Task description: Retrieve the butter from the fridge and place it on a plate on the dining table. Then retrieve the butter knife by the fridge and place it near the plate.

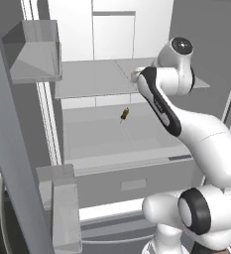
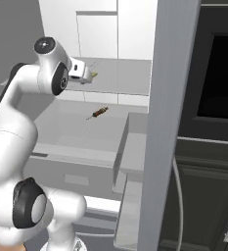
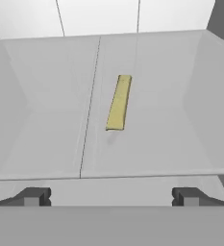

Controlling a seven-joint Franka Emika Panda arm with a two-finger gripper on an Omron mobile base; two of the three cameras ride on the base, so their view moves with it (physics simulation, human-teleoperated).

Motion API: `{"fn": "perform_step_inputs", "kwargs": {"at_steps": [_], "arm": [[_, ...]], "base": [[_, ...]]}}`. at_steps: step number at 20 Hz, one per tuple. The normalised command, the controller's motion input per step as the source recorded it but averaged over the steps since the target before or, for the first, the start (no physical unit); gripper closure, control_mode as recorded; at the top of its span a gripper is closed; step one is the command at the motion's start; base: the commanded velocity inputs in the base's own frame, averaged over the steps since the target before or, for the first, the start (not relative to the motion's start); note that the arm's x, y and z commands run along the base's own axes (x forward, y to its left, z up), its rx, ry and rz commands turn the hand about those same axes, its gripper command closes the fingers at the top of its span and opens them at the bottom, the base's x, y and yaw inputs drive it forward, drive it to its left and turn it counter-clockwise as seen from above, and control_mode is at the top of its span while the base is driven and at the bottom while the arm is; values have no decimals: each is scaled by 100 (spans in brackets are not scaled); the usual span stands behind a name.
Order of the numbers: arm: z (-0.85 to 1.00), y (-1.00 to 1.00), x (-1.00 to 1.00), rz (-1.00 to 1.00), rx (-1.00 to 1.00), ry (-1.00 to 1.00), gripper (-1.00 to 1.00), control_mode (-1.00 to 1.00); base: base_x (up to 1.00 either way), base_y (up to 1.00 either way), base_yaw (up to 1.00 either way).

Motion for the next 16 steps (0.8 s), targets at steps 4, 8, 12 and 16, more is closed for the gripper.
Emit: {"fn": "perform_step_inputs", "kwargs": {"at_steps": [4,8,12,16], "arm": [[-34,-2,59,-4,0,6,-100,-100],[-5,-1,62,-4,0,0,-100,-100],[-12,-5,61,-2,0,2,-100,-100],[-18,-6,55,0,0,1,-100,-100]], "base": [[0,0,0],[0,0,0],[0,0,0],[0,0,0]]}}
